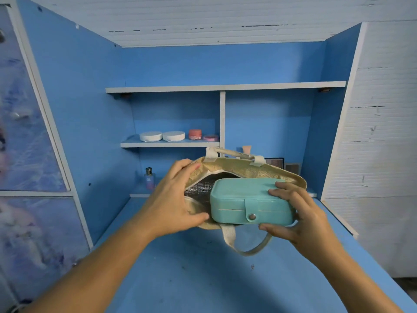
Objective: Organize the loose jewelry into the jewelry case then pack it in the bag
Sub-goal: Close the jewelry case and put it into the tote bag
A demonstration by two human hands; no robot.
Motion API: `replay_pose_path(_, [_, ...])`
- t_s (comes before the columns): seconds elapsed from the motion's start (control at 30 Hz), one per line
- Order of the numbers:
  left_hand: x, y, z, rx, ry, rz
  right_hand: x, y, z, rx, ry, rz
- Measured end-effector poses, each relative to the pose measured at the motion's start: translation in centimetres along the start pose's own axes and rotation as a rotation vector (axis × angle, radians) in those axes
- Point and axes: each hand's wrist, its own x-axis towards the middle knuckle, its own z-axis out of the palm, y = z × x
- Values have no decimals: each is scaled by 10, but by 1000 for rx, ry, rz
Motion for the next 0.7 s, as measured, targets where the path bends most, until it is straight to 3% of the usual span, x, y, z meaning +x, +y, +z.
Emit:
replay_pose_path(0.23, [-10,-1,10,-68,84,96,-16,10,19,-10,-31,35])
replay_pose_path(0.37, [-14,2,23,-162,50,119,-17,13,32,28,-52,54])
replay_pose_path(0.7, [-25,-7,35,-378,53,59,-20,42,64,-78,-203,49])
